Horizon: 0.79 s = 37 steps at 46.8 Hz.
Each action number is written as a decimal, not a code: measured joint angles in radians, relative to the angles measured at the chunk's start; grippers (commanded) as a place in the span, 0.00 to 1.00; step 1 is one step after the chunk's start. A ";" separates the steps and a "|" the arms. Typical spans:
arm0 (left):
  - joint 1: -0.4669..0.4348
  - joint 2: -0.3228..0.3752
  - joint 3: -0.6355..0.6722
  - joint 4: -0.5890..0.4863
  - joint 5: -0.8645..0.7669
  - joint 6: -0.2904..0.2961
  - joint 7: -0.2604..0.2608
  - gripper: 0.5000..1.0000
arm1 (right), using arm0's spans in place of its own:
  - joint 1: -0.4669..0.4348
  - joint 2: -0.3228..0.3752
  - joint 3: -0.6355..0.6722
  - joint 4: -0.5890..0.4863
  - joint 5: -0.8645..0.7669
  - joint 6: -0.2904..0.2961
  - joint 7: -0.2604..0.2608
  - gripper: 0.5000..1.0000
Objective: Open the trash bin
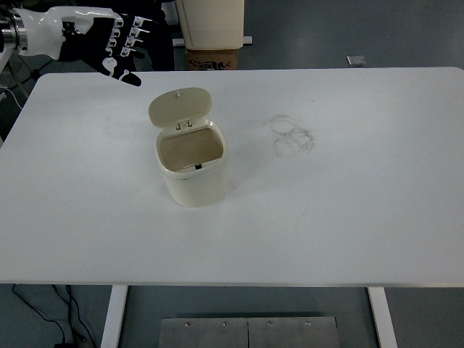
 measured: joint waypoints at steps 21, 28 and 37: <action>0.390 0.035 -0.468 0.268 -0.003 0.046 -0.005 1.00 | 0.000 0.000 0.000 0.000 0.000 0.000 0.000 0.98; 0.498 0.032 -0.618 0.347 -0.007 0.049 -0.009 1.00 | 0.000 0.000 0.000 0.000 -0.001 0.000 0.000 0.98; 0.628 -0.009 -0.738 0.466 -0.097 0.064 -0.011 1.00 | 0.000 0.000 0.000 0.000 -0.001 0.000 0.000 0.98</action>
